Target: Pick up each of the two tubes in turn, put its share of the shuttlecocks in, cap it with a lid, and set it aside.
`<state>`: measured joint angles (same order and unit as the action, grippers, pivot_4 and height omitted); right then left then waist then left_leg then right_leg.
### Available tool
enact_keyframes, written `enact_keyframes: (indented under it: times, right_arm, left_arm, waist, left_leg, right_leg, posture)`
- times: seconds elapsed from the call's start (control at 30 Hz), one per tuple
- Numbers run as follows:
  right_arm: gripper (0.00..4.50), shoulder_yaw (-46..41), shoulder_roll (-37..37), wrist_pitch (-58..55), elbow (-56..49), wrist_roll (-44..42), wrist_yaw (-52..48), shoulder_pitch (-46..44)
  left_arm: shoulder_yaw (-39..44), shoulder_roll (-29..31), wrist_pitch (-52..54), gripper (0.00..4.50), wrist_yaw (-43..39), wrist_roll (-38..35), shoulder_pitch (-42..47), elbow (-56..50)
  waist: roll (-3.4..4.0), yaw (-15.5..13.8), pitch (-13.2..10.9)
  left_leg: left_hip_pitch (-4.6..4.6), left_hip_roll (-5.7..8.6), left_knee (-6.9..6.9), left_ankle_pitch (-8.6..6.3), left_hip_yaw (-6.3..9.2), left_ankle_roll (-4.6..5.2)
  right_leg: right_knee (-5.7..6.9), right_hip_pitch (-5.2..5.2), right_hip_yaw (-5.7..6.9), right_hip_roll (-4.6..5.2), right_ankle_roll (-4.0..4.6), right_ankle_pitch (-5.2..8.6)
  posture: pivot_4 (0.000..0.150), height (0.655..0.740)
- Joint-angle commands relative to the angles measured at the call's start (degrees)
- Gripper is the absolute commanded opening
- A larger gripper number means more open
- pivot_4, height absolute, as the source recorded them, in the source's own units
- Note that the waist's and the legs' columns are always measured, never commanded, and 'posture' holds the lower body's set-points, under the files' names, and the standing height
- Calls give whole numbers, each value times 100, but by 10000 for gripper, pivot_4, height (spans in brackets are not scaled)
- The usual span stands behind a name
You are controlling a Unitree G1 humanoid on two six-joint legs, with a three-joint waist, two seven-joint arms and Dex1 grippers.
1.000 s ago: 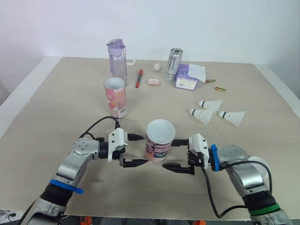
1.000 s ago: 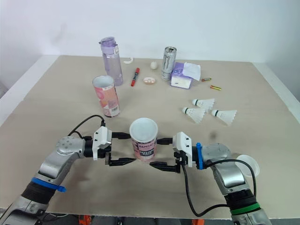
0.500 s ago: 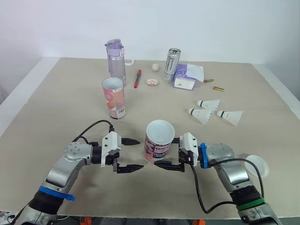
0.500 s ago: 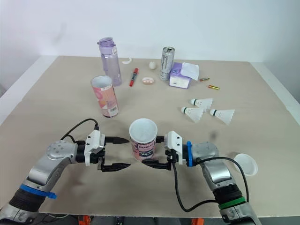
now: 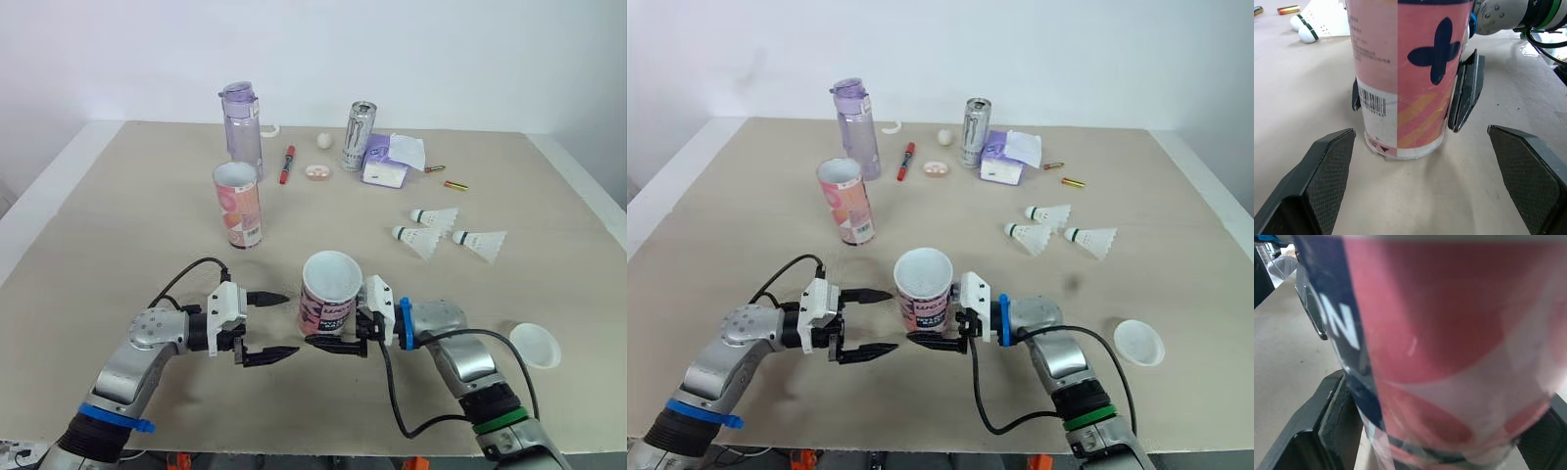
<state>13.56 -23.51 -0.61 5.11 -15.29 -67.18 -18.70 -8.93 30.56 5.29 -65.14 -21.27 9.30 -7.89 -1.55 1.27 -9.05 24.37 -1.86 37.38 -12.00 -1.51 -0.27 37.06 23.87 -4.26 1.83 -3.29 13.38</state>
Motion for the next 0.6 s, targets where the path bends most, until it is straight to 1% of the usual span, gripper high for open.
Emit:
enact_keyframes:
  times: [0.03,0.47,0.5,0.53,0.57,0.6]
  right_arm:
    - [42707,76,116,153,44,61,30,-135]
    - [42707,47,43,108,-35,54,-44,-55]
    - [39240,50,41,96,-43,47,-52,-48]
    - [37705,53,40,89,-48,43,-56,-43]
    - [33977,58,47,90,-52,47,-45,-40]
    - [32130,62,54,93,-55,53,-31,-42]
  left_arm:
    - [78,-14,-144,45000,64,9,28,-105]
    - [37,-47,-166,45000,112,50,78,-53]
    - [32,-50,-170,45000,114,57,83,-47]
    - [29,-52,-173,45000,114,62,87,-41]
    - [24,-54,-174,45000,115,65,83,-45]
    - [21,-56,-173,45000,116,68,80,-52]
  waist:
    - [0,0,0]
    - [0,0,0]
    - [0,0,0]
    - [0,0,0]
    - [0,0,0]
    - [0,0,0]
  left_leg:
    - [-1,0,0,0,0,0]
    - [-1,-1,0,0,0,0]
    - [-1,-2,0,0,0,-1]
    - [-1,-2,0,0,0,-1]
    - [-2,-2,1,0,0,-1]
    - [-2,-2,1,1,0,-1]
  right_leg:
    - [0,0,0,0,0,0]
    - [2,0,0,-3,8,-6]
    - [2,0,0,-4,8,-6]
    - [2,0,0,-4,8,-6]
    - [2,-1,0,-4,8,-6]
    - [2,-1,0,-4,8,-6]
  posture:
    - [1500,7400]
    - [1500,7400]
    - [1500,7400]
    - [1500,7400]
    - [1500,7400]
    - [1500,7400]
